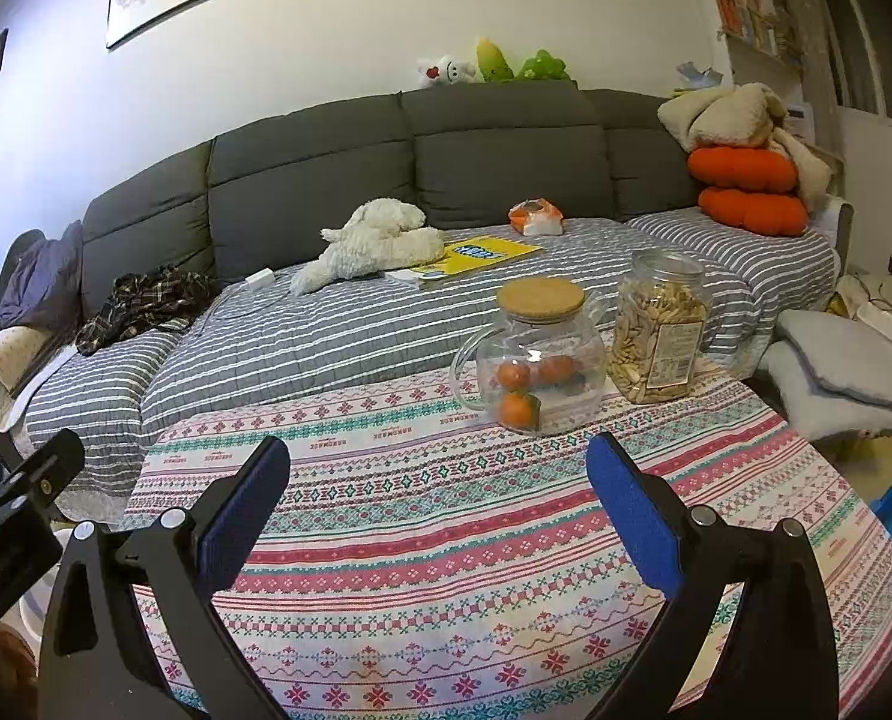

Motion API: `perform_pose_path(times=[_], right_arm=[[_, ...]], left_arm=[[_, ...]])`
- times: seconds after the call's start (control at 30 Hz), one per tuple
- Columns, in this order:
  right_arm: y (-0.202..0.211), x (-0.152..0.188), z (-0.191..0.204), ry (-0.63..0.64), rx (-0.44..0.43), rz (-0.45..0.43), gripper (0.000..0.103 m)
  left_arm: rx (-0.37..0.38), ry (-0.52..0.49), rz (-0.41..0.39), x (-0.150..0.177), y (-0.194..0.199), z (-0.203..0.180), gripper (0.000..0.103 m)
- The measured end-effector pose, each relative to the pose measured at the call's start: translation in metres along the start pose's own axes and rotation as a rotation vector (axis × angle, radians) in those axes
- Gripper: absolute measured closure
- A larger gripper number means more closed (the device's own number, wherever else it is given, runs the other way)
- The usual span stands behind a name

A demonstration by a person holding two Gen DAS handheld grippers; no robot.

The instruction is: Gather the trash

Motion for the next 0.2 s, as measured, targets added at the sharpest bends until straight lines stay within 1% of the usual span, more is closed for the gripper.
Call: perform_pose_path(times=[0.07, 0.2], right_arm=[[-0.0001, 0.0001, -0.0002, -0.001, -0.001, 0.0, 0.007], [0.0002, -0.0001, -0.0003, -0.001, -0.002, -0.004, 0.007]], left_arm=[[-0.009, 0.008, -0.003, -0.0007, 0.0003, 0.0016, 0.007], [-0.013, 0.02, 0.019, 0.0005, -0.0034, 0.0046, 0.007]])
Point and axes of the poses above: each gripper's, at about its wrist camera, not at the fingertips, and y roughly against the way its jaws point, z to its left, x to its underside, the point moved 5 cm from there along -y, roughly the way its jaws point, and after that the axes turned 2 degrees about y, right-handed, at the moved point
